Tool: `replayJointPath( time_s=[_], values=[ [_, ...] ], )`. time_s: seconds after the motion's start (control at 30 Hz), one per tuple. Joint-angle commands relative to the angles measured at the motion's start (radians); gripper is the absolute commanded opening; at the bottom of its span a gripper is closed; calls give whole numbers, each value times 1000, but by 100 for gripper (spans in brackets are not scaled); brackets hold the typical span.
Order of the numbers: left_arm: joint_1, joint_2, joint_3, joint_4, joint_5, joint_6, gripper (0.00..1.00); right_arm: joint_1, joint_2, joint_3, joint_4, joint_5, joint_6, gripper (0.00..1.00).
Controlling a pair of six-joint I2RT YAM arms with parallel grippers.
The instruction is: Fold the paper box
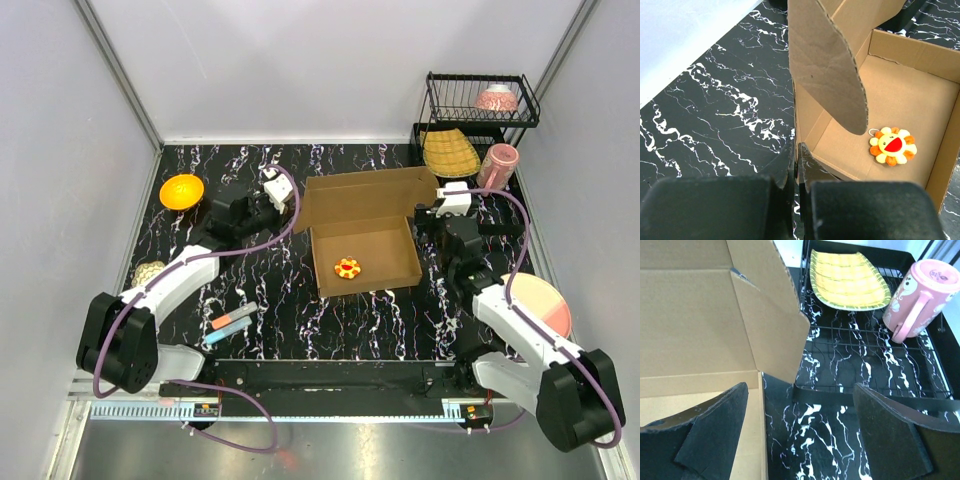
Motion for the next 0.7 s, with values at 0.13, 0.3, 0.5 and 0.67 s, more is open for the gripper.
replayJointPath(
  time_s=[0.13, 0.3, 0.5, 0.67],
  values=[
    [14, -33, 24, -11, 11, 36, 0, -56, 109, 29, 256, -179, -16, 90],
    [14, -41, 16, -7, 5, 36, 0, -68, 166, 58, 263, -206, -13, 77],
    [15, -42, 18, -11, -9, 41, 0, -70, 154, 55, 247, -197, -4, 42],
    [20, -27, 33, -9, -21, 21, 0, -68, 102, 55, 199, -226, 22, 29]
  ],
)
